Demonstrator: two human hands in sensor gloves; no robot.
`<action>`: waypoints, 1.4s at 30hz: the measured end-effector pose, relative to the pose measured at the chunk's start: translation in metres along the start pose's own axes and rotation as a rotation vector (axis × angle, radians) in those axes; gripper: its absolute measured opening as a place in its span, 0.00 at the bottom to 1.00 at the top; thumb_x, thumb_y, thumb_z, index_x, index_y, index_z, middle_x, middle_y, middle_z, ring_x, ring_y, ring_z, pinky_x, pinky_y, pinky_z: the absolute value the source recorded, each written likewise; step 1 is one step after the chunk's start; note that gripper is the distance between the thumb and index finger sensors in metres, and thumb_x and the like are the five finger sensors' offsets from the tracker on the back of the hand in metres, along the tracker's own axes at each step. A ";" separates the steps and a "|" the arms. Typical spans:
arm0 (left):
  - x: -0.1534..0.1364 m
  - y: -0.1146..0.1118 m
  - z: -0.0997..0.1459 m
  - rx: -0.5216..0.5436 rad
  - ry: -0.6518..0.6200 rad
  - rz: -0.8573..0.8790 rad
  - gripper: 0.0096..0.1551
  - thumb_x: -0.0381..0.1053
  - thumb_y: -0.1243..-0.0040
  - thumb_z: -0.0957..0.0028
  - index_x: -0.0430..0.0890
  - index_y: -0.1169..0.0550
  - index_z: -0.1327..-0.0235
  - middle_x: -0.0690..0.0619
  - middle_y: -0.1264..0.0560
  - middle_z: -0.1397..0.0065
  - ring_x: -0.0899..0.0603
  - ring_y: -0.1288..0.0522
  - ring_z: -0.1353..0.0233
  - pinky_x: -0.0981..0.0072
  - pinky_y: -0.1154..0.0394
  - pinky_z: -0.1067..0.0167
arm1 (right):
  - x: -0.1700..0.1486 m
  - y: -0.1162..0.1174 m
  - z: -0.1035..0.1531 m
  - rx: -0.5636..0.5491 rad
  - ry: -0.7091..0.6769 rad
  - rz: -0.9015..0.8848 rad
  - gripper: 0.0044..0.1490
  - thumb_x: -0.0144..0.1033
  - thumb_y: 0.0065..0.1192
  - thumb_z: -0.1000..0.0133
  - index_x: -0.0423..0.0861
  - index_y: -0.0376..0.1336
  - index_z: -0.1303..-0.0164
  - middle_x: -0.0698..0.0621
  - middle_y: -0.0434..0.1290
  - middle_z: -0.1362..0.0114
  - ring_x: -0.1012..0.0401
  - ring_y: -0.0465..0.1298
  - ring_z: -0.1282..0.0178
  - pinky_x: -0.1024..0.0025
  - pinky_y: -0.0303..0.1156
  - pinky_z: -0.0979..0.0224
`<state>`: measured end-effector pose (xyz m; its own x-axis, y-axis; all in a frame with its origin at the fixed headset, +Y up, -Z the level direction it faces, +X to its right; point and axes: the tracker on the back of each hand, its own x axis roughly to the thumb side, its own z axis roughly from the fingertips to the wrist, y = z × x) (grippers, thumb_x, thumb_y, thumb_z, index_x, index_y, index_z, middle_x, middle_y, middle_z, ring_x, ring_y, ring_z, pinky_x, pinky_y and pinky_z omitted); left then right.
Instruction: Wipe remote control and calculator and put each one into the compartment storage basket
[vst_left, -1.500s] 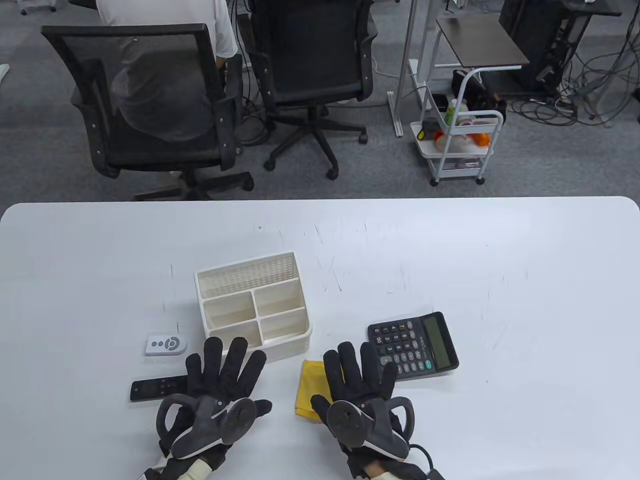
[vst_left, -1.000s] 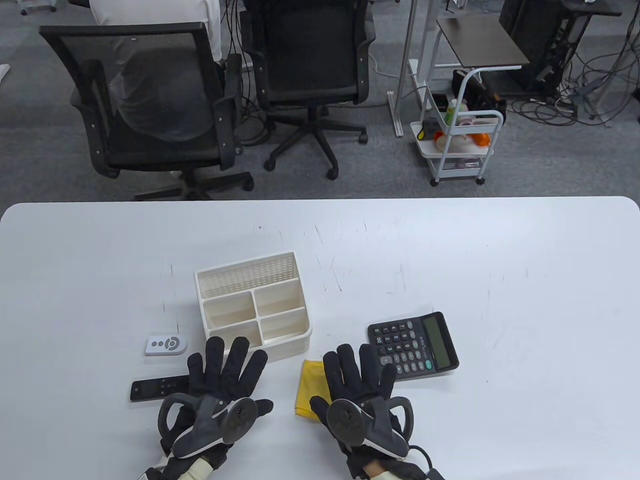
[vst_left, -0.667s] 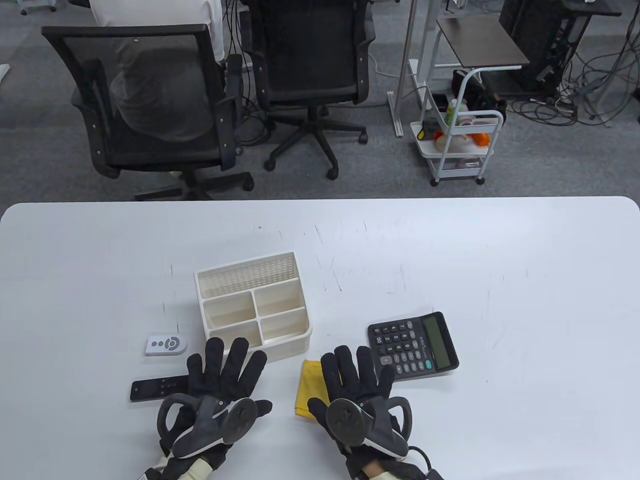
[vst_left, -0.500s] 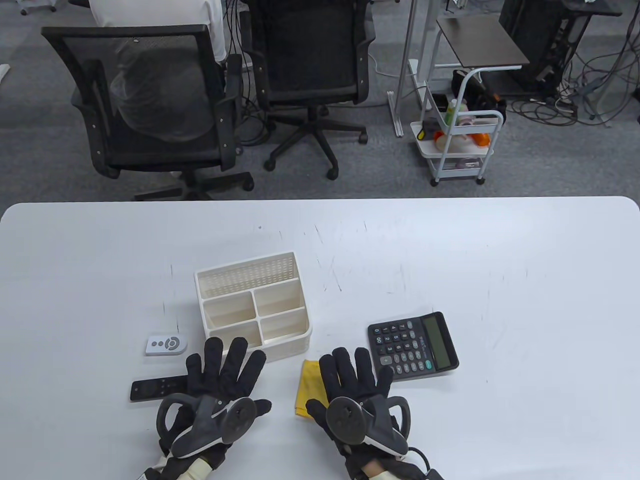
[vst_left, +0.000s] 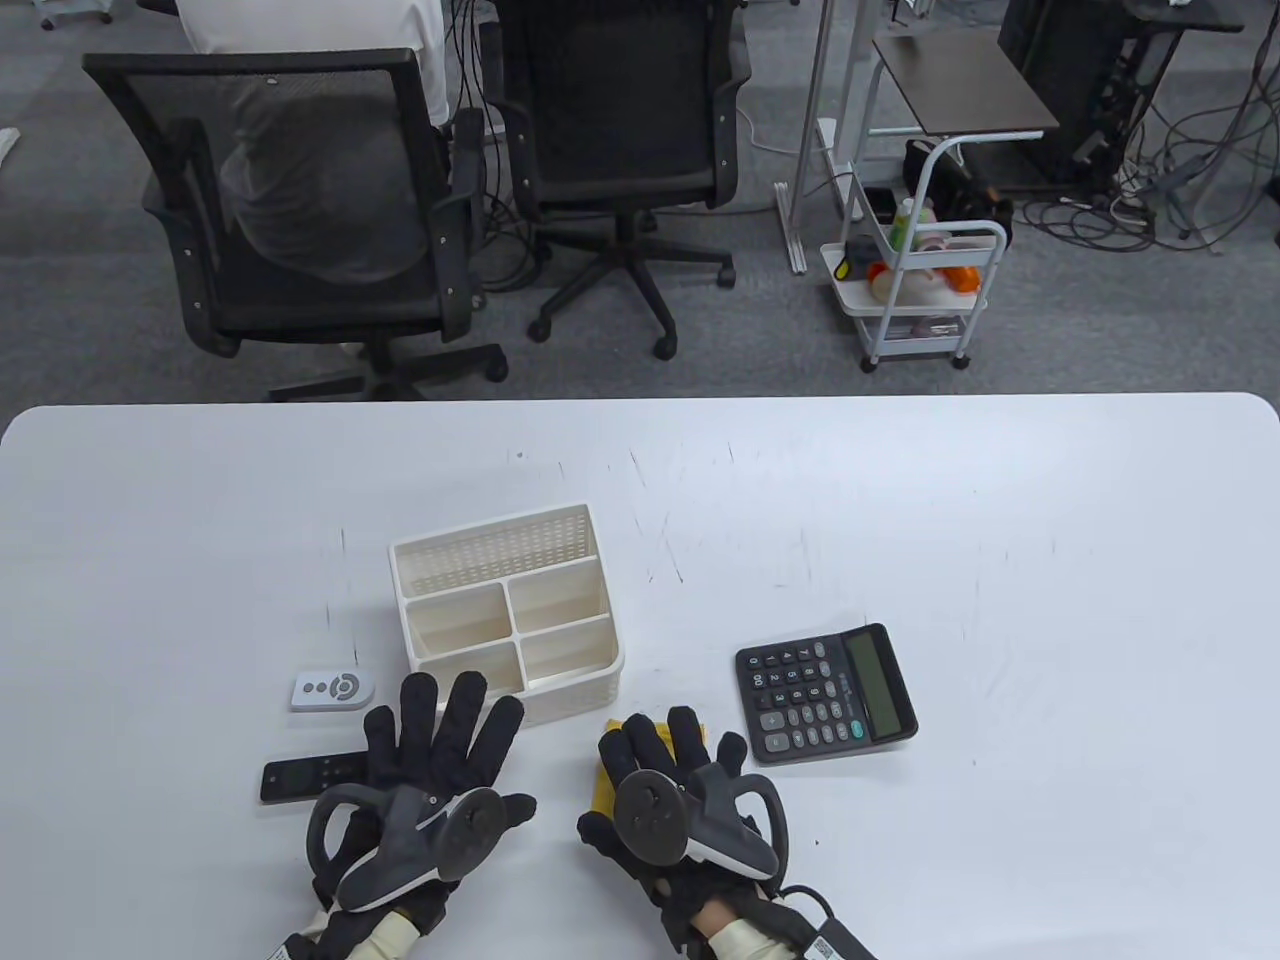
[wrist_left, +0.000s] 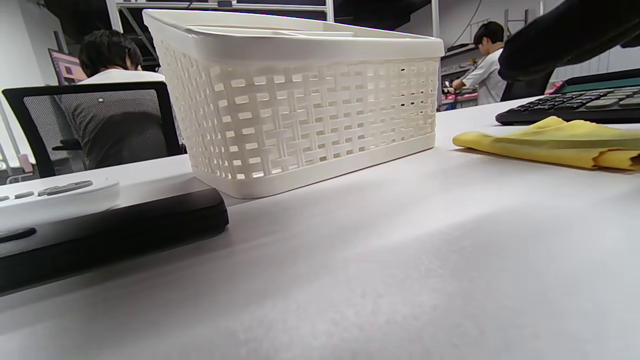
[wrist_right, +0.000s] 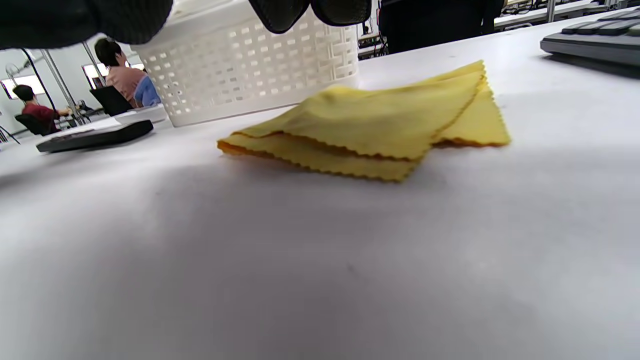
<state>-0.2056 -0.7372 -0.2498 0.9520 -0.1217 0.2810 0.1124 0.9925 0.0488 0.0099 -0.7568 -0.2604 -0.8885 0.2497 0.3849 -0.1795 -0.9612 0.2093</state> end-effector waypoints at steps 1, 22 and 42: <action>0.000 0.000 0.000 0.000 0.000 0.000 0.48 0.74 0.58 0.49 0.61 0.58 0.20 0.48 0.61 0.13 0.24 0.60 0.16 0.22 0.51 0.27 | 0.000 0.000 -0.002 0.015 0.009 0.008 0.52 0.59 0.53 0.38 0.40 0.47 0.12 0.35 0.47 0.09 0.29 0.41 0.16 0.18 0.37 0.33; -0.004 0.002 0.000 0.026 0.006 -0.006 0.47 0.74 0.57 0.49 0.61 0.55 0.20 0.48 0.58 0.12 0.25 0.59 0.15 0.22 0.51 0.27 | -0.009 0.020 -0.024 0.229 0.140 0.039 0.48 0.46 0.56 0.37 0.40 0.41 0.14 0.33 0.38 0.11 0.32 0.39 0.17 0.29 0.48 0.28; -0.004 0.004 0.002 0.034 0.011 -0.008 0.46 0.73 0.56 0.49 0.61 0.54 0.20 0.48 0.58 0.12 0.25 0.58 0.16 0.22 0.51 0.27 | -0.025 -0.005 -0.008 -0.020 0.151 -0.073 0.29 0.26 0.65 0.44 0.38 0.68 0.31 0.34 0.70 0.30 0.42 0.73 0.40 0.51 0.73 0.42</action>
<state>-0.2099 -0.7329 -0.2490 0.9542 -0.1293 0.2698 0.1104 0.9903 0.0840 0.0296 -0.7589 -0.2788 -0.9259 0.3003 0.2292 -0.2531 -0.9436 0.2136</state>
